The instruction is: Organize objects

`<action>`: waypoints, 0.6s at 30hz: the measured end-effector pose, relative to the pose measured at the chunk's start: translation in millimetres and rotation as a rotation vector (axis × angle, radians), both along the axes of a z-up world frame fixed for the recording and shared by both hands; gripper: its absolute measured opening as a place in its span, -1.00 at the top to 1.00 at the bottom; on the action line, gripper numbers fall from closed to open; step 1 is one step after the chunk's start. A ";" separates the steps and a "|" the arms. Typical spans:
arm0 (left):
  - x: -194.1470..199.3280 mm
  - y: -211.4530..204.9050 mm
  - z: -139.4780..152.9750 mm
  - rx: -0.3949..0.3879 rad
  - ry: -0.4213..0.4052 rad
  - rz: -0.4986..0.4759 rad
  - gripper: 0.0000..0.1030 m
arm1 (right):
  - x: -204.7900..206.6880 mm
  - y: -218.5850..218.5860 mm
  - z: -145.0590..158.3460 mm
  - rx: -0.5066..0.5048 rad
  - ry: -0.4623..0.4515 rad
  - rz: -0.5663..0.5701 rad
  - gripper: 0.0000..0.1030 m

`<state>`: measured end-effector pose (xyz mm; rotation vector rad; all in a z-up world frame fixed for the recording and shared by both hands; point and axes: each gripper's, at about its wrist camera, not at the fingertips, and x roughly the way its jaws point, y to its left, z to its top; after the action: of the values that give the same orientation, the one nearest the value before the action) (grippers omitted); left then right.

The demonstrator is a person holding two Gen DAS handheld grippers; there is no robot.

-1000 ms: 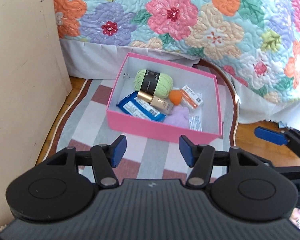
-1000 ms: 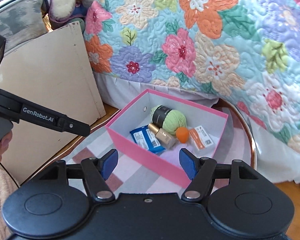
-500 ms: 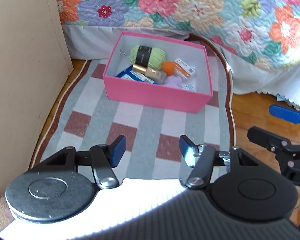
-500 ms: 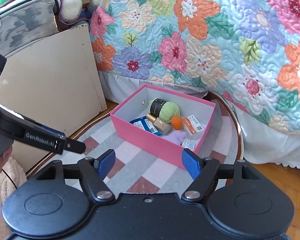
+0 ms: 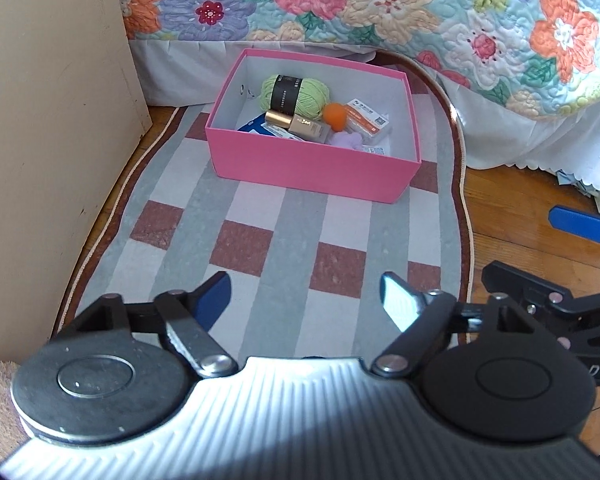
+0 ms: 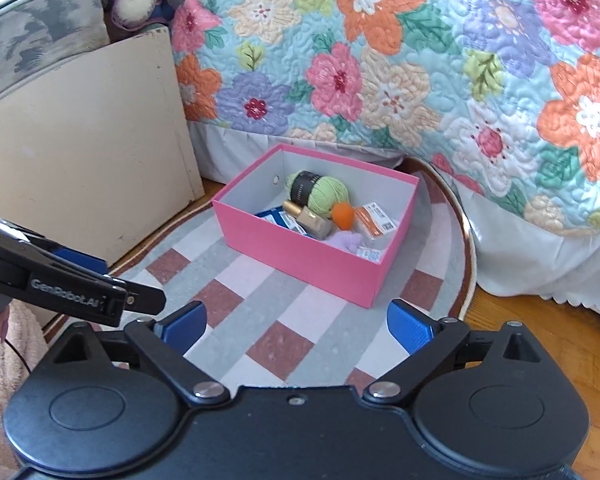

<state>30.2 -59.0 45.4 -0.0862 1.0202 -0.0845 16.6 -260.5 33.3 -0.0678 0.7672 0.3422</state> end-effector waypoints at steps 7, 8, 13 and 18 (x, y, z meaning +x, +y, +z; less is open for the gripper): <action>-0.9 3.5 -0.1 0.015 0.008 0.021 -0.92 | -3.2 -3.9 -2.1 0.016 0.013 -0.034 -0.91; -0.5 3.9 -0.3 0.016 0.020 0.024 -0.92 | -3.9 -3.7 -1.5 0.011 0.011 -0.039 -0.91; -0.6 5.9 -1.5 0.016 0.049 0.042 -0.92 | -5.4 -2.9 0.6 -0.006 0.011 -0.047 -0.91; -2.7 6.8 -1.4 0.041 0.068 0.056 -0.92 | -6.9 -1.1 0.7 -0.019 0.018 -0.052 -0.92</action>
<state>27.5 -52.3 44.0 -0.0808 1.0858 -0.0097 9.7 -261.6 34.0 -0.0630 0.7887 0.2864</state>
